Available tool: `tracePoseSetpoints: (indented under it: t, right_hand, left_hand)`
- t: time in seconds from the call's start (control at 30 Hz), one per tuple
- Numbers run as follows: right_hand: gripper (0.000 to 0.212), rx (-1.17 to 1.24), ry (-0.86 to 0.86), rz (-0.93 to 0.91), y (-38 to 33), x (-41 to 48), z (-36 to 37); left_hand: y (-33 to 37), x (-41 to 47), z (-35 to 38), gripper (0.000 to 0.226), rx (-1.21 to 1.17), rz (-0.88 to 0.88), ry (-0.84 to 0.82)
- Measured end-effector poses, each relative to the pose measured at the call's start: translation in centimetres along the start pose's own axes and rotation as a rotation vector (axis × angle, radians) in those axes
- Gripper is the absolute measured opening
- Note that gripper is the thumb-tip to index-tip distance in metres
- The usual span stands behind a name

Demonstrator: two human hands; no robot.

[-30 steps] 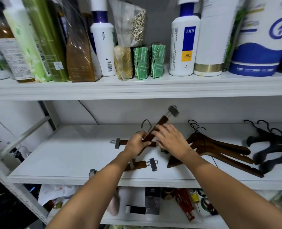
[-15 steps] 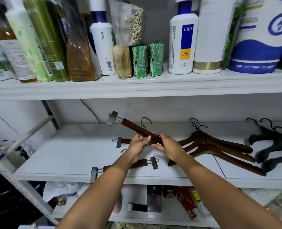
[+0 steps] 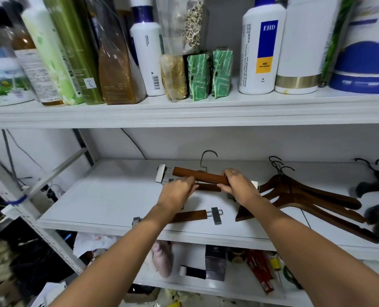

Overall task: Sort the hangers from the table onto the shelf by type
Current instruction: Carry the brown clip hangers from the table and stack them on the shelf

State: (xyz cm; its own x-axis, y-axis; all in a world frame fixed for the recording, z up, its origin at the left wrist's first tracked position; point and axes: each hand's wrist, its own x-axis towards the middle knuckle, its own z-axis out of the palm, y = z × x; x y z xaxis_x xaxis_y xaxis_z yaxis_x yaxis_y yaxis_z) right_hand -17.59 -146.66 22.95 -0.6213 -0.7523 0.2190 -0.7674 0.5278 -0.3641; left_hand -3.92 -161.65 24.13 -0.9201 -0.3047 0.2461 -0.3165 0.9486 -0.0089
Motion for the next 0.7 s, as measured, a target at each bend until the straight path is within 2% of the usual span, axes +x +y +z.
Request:
tracePoseSetpoints:
  t: [0.03,0.1,0.23,0.33,0.4,0.7]
  right_hand:
    - [0.036,-0.007,-0.001,-0.004,0.1,0.1,0.2]
    - [0.035,-0.017,-0.015,-0.008,0.3,0.1,0.6]
    - [0.036,-0.046,-0.066,-0.007,0.5,0.1,2.4]
    - [0.039,-0.059,-0.099,0.016,0.6,0.3,4.0]
    - [0.040,-0.066,-0.115,0.038,0.8,0.6,4.8]
    - [0.042,-0.174,-0.165,0.133,0.7,4.8,8.5]
  left_hand:
    - [-0.4,0.0,-0.2,0.036,0.019,0.043,0.081]
    - [-1.4,0.8,0.3,0.041,0.015,0.091,0.123]
    - [-2.6,3.0,2.6,0.051,0.122,0.155,-0.045]
    - [-3.2,4.3,4.1,0.044,0.191,0.219,-0.165]
    - [-3.9,4.9,4.9,0.041,0.146,0.222,-0.239]
    - [-7.3,8.2,8.6,0.040,0.021,0.268,-0.342]
